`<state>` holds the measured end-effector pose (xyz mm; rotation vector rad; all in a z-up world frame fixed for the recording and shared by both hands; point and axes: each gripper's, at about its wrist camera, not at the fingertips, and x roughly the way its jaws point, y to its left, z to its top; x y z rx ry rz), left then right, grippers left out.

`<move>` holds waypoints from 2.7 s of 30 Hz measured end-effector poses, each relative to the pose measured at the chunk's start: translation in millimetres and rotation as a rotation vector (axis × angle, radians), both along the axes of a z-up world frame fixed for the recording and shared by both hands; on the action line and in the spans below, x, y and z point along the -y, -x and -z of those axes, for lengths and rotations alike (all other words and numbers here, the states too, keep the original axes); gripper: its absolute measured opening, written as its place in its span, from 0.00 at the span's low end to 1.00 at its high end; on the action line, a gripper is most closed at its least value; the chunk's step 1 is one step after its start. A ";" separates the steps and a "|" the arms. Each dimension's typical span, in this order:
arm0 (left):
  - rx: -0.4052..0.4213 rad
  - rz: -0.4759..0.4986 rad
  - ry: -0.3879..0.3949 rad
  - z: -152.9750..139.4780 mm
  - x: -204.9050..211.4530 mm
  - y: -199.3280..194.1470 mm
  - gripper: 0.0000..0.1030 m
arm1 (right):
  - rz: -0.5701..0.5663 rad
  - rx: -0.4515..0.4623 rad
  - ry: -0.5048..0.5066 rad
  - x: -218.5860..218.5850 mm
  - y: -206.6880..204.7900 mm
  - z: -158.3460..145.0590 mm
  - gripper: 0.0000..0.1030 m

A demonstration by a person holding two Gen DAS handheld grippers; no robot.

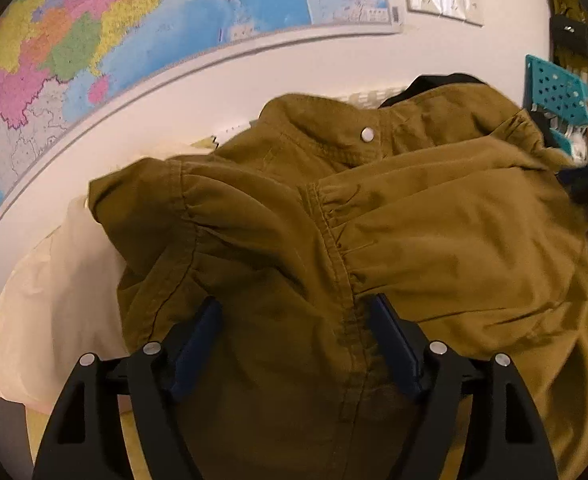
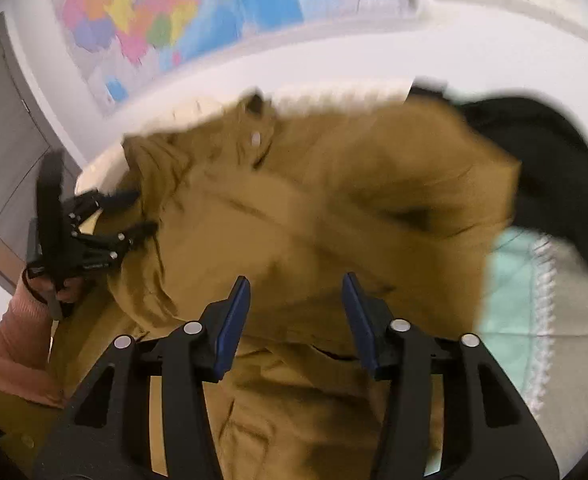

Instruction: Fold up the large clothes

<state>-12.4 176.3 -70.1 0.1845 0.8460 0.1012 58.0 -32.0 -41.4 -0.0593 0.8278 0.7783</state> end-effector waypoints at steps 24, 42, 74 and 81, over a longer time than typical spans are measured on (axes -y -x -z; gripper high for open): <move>0.093 -0.023 0.067 -16.2 -1.2 78.7 0.77 | -0.010 0.013 -0.060 -0.6 35.0 7.4 0.69; 0.003 -0.119 0.362 11.0 -61.9 200.4 0.82 | 0.168 -0.188 -0.295 137.3 148.3 57.5 0.83; 0.029 0.024 0.677 -14.8 -34.9 223.9 0.07 | 0.059 0.069 -0.607 160.1 211.7 -15.9 0.03; -0.112 -0.094 0.575 28.4 -44.6 221.1 0.11 | 0.116 -0.143 -0.521 160.3 187.8 53.5 0.20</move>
